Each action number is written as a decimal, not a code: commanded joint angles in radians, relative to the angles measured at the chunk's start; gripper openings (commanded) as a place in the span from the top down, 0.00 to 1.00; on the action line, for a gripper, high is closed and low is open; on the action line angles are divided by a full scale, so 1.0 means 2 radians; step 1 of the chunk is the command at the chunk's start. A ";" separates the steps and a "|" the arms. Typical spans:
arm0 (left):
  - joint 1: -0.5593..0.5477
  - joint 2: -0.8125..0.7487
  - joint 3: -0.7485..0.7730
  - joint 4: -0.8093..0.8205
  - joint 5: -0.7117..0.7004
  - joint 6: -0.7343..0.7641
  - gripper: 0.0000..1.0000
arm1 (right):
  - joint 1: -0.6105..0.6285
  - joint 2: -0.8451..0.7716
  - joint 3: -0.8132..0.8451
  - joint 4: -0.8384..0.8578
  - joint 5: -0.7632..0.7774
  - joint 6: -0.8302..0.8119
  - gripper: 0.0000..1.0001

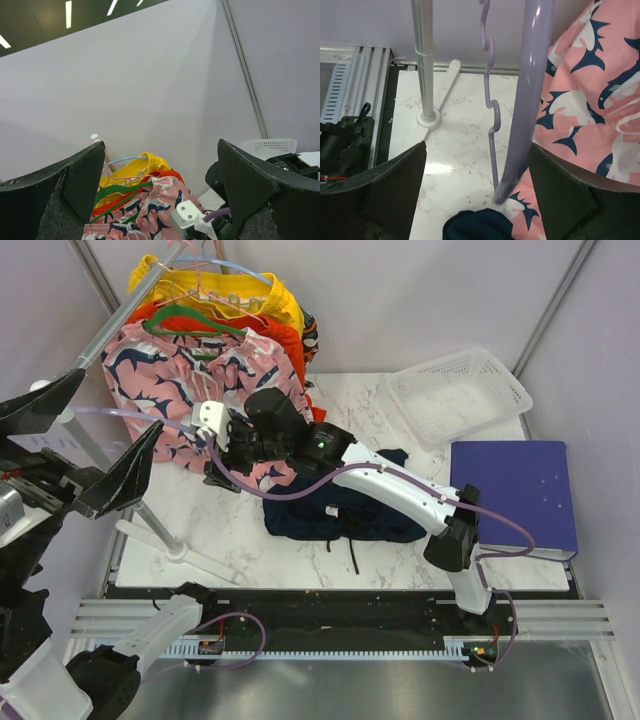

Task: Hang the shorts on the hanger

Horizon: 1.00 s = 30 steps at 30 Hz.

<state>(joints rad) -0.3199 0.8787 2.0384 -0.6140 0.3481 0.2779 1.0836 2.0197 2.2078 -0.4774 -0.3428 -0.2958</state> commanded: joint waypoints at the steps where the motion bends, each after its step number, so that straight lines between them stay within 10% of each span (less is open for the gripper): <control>1: 0.003 -0.002 -0.015 0.012 -0.006 -0.002 0.00 | 0.002 0.003 0.027 0.015 0.026 0.003 0.13; 7: 0.002 -0.014 -0.040 0.022 -0.008 0.000 0.00 | 0.002 0.014 0.030 0.025 0.027 0.012 0.37; 13: 0.002 -0.015 -0.050 0.026 -0.016 -0.006 0.00 | 0.000 0.005 0.035 0.039 0.029 0.022 0.97; 30: 0.002 0.014 -0.047 0.043 -0.050 -0.024 0.00 | -0.059 -0.067 0.006 0.102 -0.039 0.077 1.00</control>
<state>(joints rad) -0.3199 0.8730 1.9381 -0.5648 0.2775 0.2714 0.9791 2.0106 2.2326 -0.3904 -0.3580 -0.1635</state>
